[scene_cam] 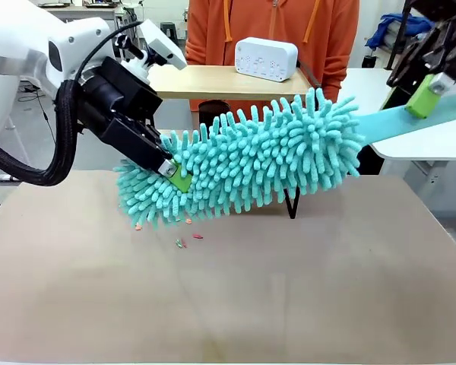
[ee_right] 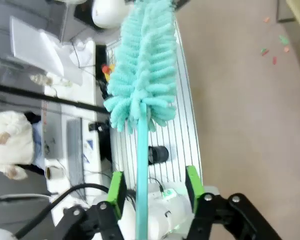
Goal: Clean the shelf.
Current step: Hand the Duster back to the human.
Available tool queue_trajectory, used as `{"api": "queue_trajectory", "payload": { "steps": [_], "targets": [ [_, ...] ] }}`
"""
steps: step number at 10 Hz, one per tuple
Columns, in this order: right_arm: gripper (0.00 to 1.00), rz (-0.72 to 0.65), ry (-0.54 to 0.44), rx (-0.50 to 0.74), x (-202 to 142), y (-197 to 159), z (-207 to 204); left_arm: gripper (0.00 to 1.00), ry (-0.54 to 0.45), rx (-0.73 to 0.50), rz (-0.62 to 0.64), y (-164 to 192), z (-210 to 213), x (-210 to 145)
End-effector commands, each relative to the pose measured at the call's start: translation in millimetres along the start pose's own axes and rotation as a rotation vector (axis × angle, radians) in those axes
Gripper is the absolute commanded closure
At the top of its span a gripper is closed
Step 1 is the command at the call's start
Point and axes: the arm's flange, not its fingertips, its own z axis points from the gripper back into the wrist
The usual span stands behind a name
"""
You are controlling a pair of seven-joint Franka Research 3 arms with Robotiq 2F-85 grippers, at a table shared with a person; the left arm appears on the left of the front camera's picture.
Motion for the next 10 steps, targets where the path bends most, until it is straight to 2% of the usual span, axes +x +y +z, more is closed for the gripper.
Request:
{"api": "queue_trajectory", "payload": {
  "steps": [1, 3, 4, 6, 8, 9, 10],
  "targets": [
    [0.0, -0.196, -0.309, 0.078, -15, -5, 3, 1.0, 0.039, 0.003, -0.034, 1, -3, -8],
    [0.0, -0.597, -0.624, 0.011, -49, -37, 11, 1.0, 0.038, -0.01, -0.018, 5, 1, -17],
    [0.0, -0.747, -0.722, -0.085, -71, -49, 5, 1.0, 0.028, -0.015, -0.019, 5, 6, -23],
    [0.0, -0.942, -0.822, -0.039, -128, -69, -18, 1.0, -0.023, -0.018, -0.019, -2, 23, -37],
    [0.0, -1.179, -0.993, 0.061, -207, -94, -50, 1.0, -0.075, -0.003, -0.019, -8, 43, -49],
    [0.0, -1.257, -1.0, 0.059, -225, -103, -62, 1.0, -0.099, -0.004, -0.012, -9, 50, -53],
    [0.0, -1.027, -0.741, -0.014, -192, -100, -31, 1.0, -0.143, -0.006, -0.01, -10, 59, -56]
  ]
}}
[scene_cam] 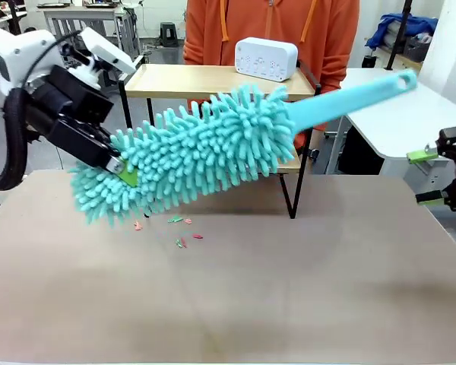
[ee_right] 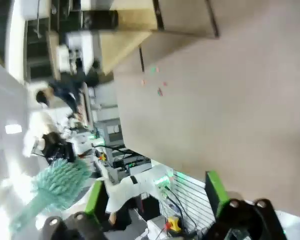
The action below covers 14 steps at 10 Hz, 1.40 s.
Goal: Clean the shelf.
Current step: Hand the Duster back to the human.
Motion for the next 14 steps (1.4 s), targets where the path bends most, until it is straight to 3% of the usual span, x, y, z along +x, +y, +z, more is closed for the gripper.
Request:
{"api": "queue_trajectory", "payload": {
  "steps": [1, 3, 5, 6, 7, 10, 11, 13, 14],
  "targets": [
    [0.0, 0.152, 0.077, -0.016, 14, 49, 1, 1.0, -0.137, -0.015, -0.074, -11, 16, -6],
    [0.0, 0.152, 0.077, -0.016, 14, 49, 1, 1.0, -0.359, 0.032, -0.231, -50, 69, -20],
    [0.0, 0.152, 0.077, -0.016, 14, 49, 1, 1.0, -0.711, 0.113, -0.306, -82, 124, -48],
    [0.0, 0.152, 0.077, -0.016, 14, 49, 1, 1.0, -0.856, 0.204, -0.172, -85, 151, -71],
    [0.0, 0.152, 0.077, -0.016, 14, 49, 1, 1.0, -0.94, 0.234, -0.016, -81, 170, -91],
    [0.0, 0.152, 0.077, -0.016, 14, 49, 1, 1.0, -1.182, 0.406, 0.533, -27, 212, -150],
    [0.0, 0.152, 0.077, -0.016, 14, 49, 1, 1.0, -1.194, 0.472, 0.709, -7, 217, -162],
    [0.0, 0.152, 0.077, -0.016, 14, 49, 1, 1.0, -1.124, 0.542, 1.013, 20, 216, -177],
    [0.0, 0.152, 0.077, -0.016, 14, 49, 1, 1.0, -1.039, 0.452, 1.12, 27, 212, -176]
  ]
}}
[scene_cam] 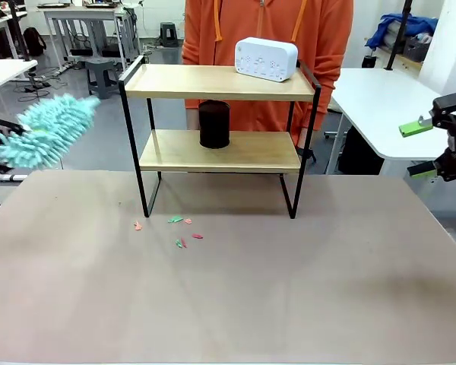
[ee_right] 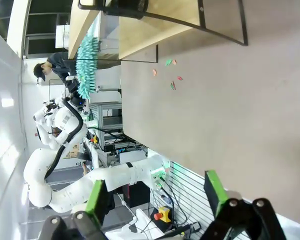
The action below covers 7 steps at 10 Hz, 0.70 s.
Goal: Clean the shelf.
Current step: Hand the Duster back to the human.
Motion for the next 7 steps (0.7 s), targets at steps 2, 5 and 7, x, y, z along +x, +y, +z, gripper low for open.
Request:
{"api": "queue_trajectory", "payload": {
  "steps": [2, 5, 7],
  "targets": [
    [0.0, 0.024, 0.008, -0.01, -0.8, -3.1, 2.2, 1.0, -0.043, -0.077, -0.12, -3.2, 15.9, 2.3],
    [0.0, 0.024, 0.008, -0.01, -0.8, -3.1, 2.2, 1.0, -0.043, -0.077, -0.12, -3.2, 15.9, 2.3],
    [0.0, 0.024, 0.008, -0.01, -0.8, -3.1, 2.2, 1.0, -0.043, -0.077, -0.12, -3.2, 15.9, 2.3]
  ]
}}
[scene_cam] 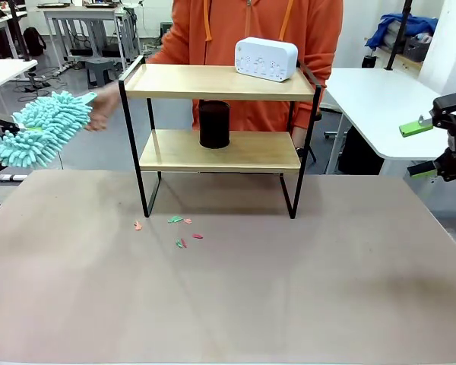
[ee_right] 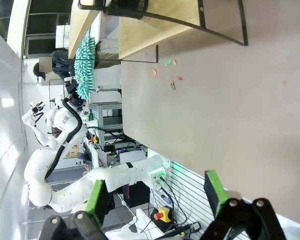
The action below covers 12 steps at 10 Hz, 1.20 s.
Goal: Clean the shelf.
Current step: Hand the Duster back to the human.
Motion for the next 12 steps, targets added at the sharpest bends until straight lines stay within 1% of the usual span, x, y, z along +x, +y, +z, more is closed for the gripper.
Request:
{"api": "queue_trajectory", "payload": {
  "steps": [1, 5, 6, 7, 8, 9, 10, 11, 12],
  "targets": [
    [0.0, 0.024, 0.008, -0.01, -1, -3, 2, 1.0, -0.011, -0.028, -0.015, 0, -1, -3],
    [0.0, 0.024, 0.008, -0.01, -1, -3, 2, 1.0, -0.011, -0.028, -0.015, 0, -1, -3],
    [0.0, 0.024, 0.008, -0.01, -1, -3, 2, 0.83, 0.004, -0.001, 0.002, 0, -2, -1],
    [0.0, 0.024, 0.008, -0.01, -1, -3, 2, 0.25, 0.027, -0.024, 0.011, 0, -3, -2],
    [0.0, 0.024, 0.008, -0.01, -1, -3, 2, 0.26, 0.022, -0.022, 0.0, -3, -1, -3],
    [0.0, 0.024, 0.008, -0.01, -1, -3, 2, 0.0, 0.02, -0.024, -0.002, -5, 2, -3],
    [0.0, 0.024, 0.008, -0.01, -1, -3, 2, 0.22, 0.023, -0.016, -0.008, -5, 3, -5],
    [0.0, 0.024, 0.008, -0.01, -1, -3, 2, 0.0, 0.04, -0.019, 0.006, 1, 1, -7],
    [0.0, 0.024, 0.008, -0.01, -1, -3, 2, 0.0, 0.08, -0.024, 0.026, 10, -3, -11]
  ]
}}
